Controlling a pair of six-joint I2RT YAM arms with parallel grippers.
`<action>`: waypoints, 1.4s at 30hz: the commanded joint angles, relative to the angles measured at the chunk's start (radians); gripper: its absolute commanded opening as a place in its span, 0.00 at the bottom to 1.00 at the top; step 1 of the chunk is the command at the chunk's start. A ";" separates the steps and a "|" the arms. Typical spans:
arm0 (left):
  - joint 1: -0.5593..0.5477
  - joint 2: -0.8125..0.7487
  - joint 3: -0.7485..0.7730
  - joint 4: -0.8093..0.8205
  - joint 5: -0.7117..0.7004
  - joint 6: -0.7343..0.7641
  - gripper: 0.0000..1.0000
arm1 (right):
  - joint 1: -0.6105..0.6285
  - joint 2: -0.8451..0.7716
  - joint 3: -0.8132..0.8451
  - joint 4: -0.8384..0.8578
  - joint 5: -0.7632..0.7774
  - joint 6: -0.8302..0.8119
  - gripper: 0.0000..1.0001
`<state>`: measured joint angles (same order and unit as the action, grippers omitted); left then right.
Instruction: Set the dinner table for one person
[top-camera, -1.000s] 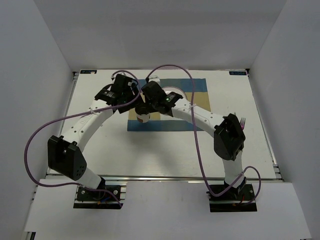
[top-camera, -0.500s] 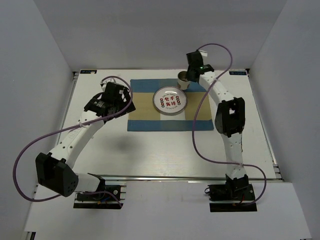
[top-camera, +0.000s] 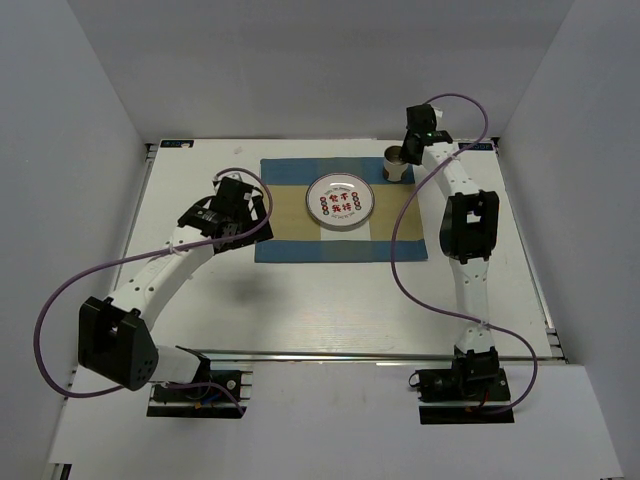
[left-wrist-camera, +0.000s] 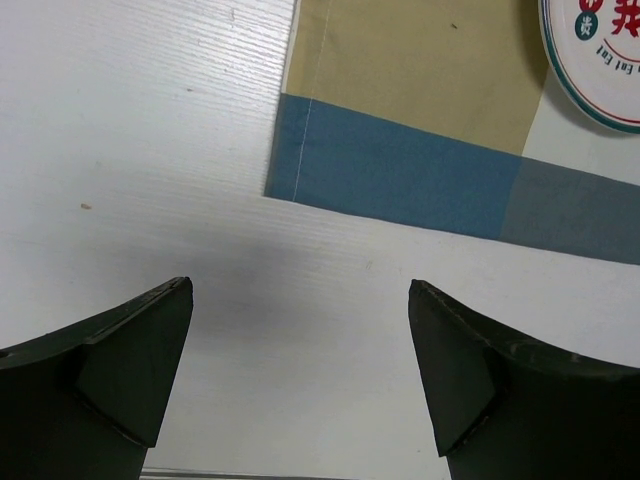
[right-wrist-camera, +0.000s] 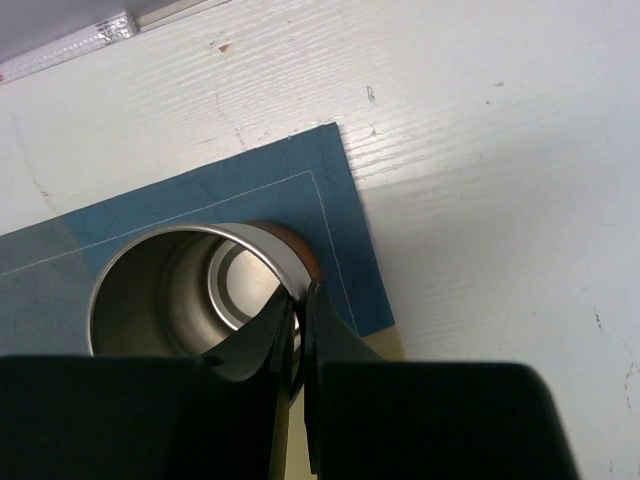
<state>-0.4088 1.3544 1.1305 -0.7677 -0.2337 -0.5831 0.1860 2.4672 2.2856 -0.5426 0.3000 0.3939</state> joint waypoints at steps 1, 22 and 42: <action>0.001 -0.014 -0.011 0.034 0.033 0.017 0.98 | -0.016 0.007 0.058 0.066 -0.035 -0.027 0.00; 0.001 -0.181 -0.061 -0.099 -0.124 0.051 0.98 | -0.210 -0.842 -0.815 0.114 -0.226 0.069 0.89; 0.001 -0.213 -0.170 -0.025 -0.019 0.124 0.98 | -0.280 -1.117 -1.539 0.228 -0.096 0.102 0.80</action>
<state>-0.4084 1.1687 0.9634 -0.8192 -0.2771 -0.4789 -0.0860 1.3190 0.7303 -0.3622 0.1654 0.5240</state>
